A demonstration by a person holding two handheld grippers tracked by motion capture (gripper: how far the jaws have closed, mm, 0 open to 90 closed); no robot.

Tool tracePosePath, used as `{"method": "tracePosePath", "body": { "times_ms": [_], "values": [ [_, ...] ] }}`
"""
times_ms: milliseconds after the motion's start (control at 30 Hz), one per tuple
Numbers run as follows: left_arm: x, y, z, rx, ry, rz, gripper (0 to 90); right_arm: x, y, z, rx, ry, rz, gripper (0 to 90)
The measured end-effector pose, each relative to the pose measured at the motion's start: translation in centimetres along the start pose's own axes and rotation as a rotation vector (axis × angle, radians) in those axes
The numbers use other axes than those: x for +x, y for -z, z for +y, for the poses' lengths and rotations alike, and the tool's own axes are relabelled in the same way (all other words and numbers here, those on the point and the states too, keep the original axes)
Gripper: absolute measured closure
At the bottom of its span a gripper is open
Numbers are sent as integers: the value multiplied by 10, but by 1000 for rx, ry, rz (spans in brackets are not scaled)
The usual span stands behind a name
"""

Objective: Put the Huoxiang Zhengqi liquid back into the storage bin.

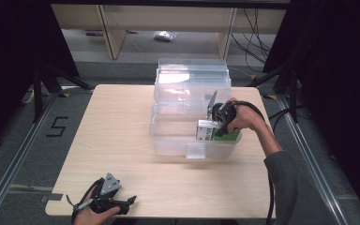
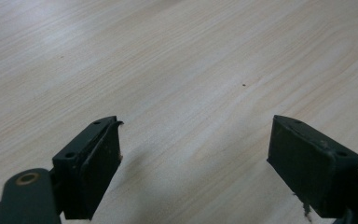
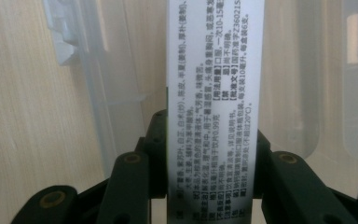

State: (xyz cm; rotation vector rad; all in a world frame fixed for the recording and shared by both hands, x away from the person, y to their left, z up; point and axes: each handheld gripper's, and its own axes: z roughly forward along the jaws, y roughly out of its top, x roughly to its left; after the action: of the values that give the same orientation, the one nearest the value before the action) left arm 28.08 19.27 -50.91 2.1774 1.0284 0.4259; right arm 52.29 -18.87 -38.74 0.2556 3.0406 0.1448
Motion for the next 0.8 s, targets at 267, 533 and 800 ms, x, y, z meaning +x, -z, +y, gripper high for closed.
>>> {"method": "tracePosePath", "body": {
  "times_ms": [267, 533, 800],
  "values": [
    [0, 0, 0, 7, -1, 2, 163, 0, -9, -2, 12, 5, 9, 643],
    [1, 0, 0, 4, -4, 4, 163, 0, -14, 2, 9, 42, 29, 640],
    [0, 0, 0, 1, -1, 4, 163, 1, -19, 4, 47, 18, 36, 637]
  ]
}}
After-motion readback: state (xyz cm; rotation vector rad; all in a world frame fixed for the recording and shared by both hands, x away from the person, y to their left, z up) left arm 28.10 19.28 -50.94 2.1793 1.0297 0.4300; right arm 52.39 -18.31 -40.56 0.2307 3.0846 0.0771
